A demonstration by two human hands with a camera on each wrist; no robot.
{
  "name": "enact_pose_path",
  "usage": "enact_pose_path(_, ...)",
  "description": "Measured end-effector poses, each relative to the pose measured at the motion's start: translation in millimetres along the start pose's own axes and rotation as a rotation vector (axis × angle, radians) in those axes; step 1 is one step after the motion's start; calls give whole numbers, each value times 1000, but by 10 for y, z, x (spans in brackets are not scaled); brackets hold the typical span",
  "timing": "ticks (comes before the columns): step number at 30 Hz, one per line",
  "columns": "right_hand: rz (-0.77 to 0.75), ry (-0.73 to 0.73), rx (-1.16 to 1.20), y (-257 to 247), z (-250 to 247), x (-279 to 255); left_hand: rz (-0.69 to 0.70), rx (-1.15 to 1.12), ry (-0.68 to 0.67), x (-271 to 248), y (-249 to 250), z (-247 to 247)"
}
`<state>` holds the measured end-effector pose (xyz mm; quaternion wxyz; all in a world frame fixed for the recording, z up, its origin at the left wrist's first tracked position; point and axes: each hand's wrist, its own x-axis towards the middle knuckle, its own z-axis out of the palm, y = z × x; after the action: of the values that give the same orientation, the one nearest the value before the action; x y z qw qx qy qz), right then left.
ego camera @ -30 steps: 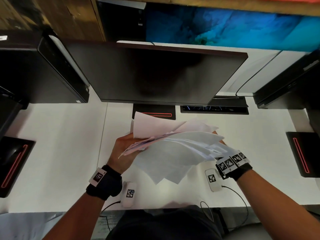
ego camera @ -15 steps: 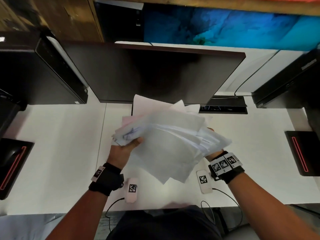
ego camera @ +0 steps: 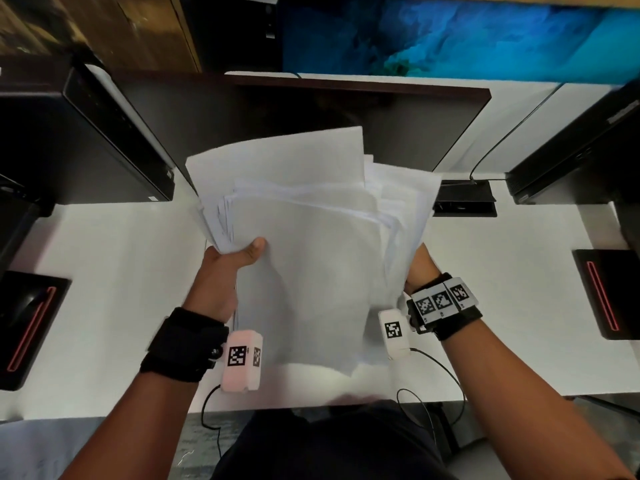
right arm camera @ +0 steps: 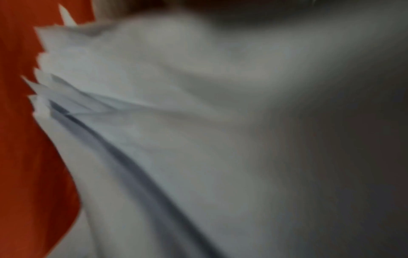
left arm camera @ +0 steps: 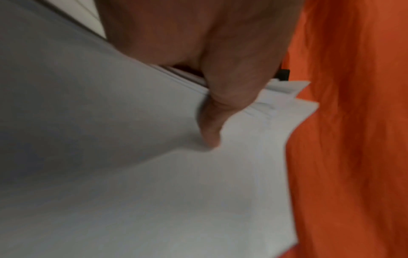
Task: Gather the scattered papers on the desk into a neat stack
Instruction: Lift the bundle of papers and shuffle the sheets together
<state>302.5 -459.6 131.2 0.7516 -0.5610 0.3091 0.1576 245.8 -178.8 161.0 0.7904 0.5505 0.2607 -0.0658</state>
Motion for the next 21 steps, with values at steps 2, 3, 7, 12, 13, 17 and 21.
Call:
enact_pose_path(2, -58, -96, -1, -10, 47, 1, -101, 23, 6, 117, -41, -56)
enact_pose_path(3, -75, -134, -73, 26, 65, 29, -173, 45, 10, 199, -94, -104)
enact_pose_path(7, 100, -231, -247, 450, -115, 258, -423, 142, 54, 433, -387, -250)
enact_pose_path(12, 217, -97, -314, 847, -253, 480, -490, 366, 170, 623, -726, -231)
enact_pose_path(13, 233, -83, -326, 878, -264, 494, -488, 362, 175, 663, -782, -238)
enact_pose_path(17, 278, -27, -377, 1099, -394, 743, -437, 388, 191, 779, -947, -338)
enact_pose_path(21, 289, -12, -406, 1123, -389, 743, -373, 360, 199, 796, -1026, -405)
